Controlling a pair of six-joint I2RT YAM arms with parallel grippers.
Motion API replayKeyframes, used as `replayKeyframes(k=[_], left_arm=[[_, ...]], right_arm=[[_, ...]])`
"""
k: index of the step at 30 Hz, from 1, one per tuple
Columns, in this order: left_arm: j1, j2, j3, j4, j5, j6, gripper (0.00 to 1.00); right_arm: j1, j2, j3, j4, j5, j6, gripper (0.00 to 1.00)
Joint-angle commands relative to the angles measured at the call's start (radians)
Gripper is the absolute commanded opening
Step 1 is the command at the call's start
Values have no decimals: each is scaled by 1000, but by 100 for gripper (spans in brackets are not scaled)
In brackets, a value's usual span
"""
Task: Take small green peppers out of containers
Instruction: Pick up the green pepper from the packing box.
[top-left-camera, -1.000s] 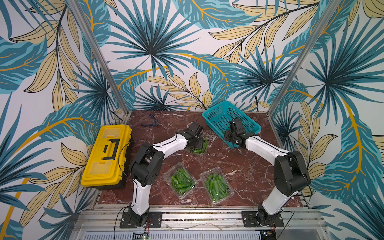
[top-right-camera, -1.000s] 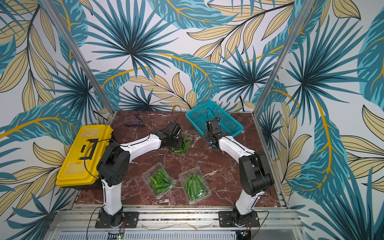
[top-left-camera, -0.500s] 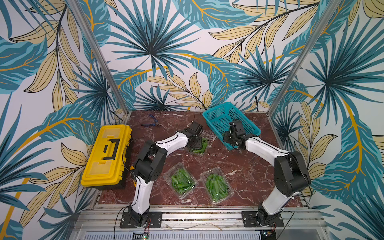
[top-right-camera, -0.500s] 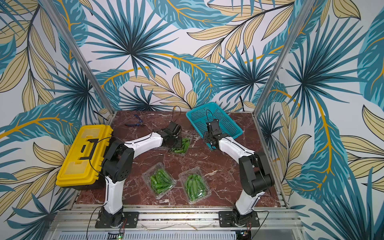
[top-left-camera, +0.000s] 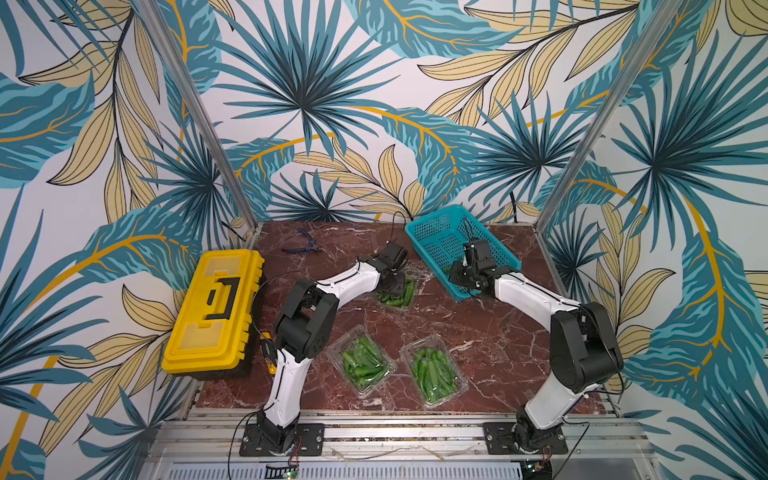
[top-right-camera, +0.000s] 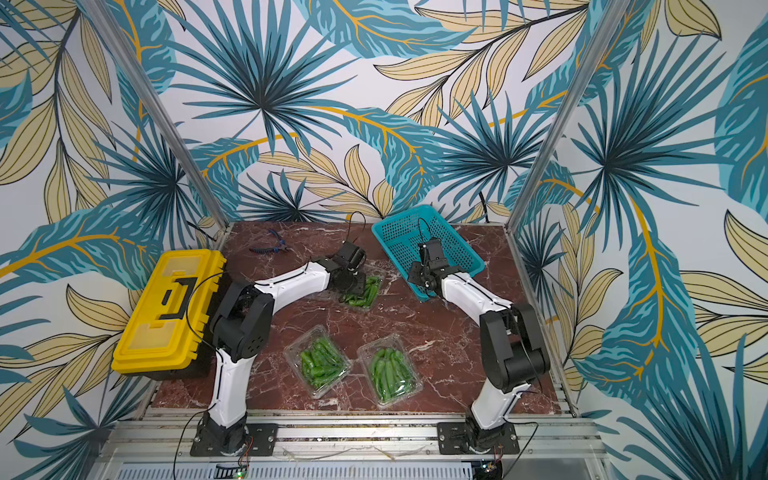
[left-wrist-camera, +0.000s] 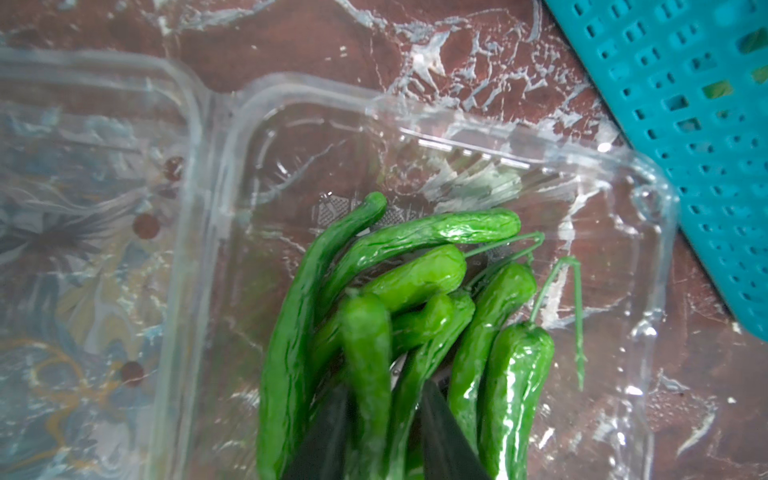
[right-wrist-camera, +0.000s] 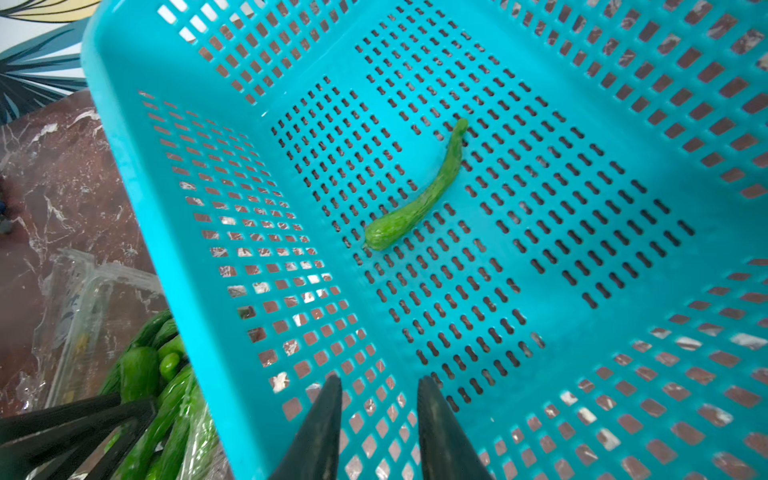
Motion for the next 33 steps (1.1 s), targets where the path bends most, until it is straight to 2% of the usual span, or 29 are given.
replayKeyframes(k=[1, 7, 11, 20, 22, 28, 33], left_arm=[[0, 15, 32, -22, -9, 17, 25], [-1, 20, 30, -23, 10, 8, 12], [-5, 6, 29, -24, 18, 7, 1], [-20, -105, -16, -22, -9, 19, 0], [-22, -141, -30, -22, -49, 22, 0], [-23, -214, -69, -22, -84, 23, 0], [-28, -262, -85, -15, -85, 31, 0]], right_arm=[[-7, 51, 22, -9, -61, 21, 33], [-8, 57, 7, -10, -114, 38, 33], [-8, 82, 16, -21, -203, 57, 33], [29, 90, 0, -9, -364, 98, 31], [56, 103, 13, -10, -389, 95, 31], [134, 127, 37, -9, -426, 112, 30], [151, 117, 22, 59, -415, 165, 31]])
